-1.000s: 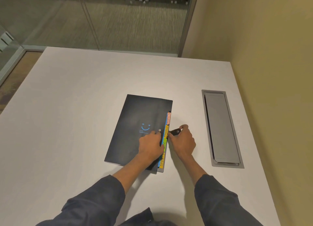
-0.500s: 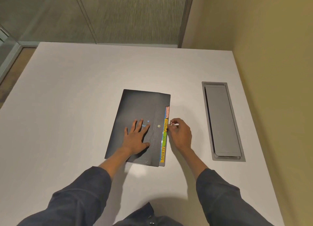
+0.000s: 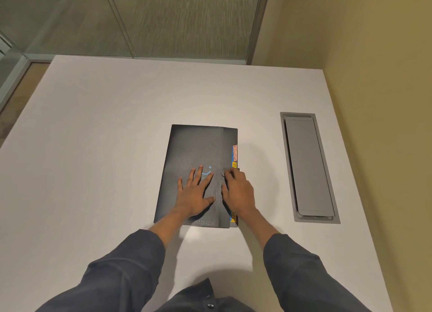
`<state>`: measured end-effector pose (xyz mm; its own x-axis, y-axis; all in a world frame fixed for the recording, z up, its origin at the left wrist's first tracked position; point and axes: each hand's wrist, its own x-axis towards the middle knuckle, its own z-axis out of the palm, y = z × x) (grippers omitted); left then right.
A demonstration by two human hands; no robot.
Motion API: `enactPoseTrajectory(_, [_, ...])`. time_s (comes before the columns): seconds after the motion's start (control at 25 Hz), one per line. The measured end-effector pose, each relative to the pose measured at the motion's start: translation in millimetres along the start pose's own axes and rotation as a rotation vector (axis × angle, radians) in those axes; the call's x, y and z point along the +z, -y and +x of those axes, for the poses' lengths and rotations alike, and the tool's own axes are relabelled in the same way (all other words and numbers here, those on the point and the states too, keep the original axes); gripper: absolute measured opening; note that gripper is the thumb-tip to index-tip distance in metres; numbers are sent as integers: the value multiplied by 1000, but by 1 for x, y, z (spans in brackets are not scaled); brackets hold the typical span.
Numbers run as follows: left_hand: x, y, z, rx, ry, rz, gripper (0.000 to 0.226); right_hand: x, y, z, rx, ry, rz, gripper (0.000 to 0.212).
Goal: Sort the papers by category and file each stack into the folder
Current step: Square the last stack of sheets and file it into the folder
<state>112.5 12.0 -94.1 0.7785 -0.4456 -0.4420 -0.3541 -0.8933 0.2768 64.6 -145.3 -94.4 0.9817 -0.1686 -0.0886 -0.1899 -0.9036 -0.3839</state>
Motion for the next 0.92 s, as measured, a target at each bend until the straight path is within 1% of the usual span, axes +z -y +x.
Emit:
enactPoseTrajectory(0.12, [0,1,0,5,3,1,78,9,1,-6,-22,-16,-95,44])
enactPoseTrajectory(0.24, [-1,1,0,11,-3,-5,78,19,4,-12,-9,-9,-166,53])
enactPoseTrajectory(0.4, [0,4,-2,37,-14,9,75,19,9,-7,28,20,-170,58])
enactPoseTrajectory(0.56, [-8,8,-8,44,-42,80,76,15,7,-7,26,107,-176,64])
enactPoseTrajectory(0.64, [-13,16,-14,-38,-89,80,82,10,4,-5,13,135,-149,65])
enactPoseTrajectory(0.72, [-14,28,-23,-181,-134,51,98,3,0,-5,43,146,-69,66])
enactPoseTrajectory(0.76, [-13,35,-28,-263,-153,16,106,1,-2,-8,95,123,-14,69])
enactPoseTrajectory(0.84, [-10,46,-38,-415,-195,-103,118,-2,-4,-19,280,63,79,74])
enactPoseTrajectory(0.92, [-9,51,-46,-479,-248,-195,114,-1,-2,-26,447,104,109,71])
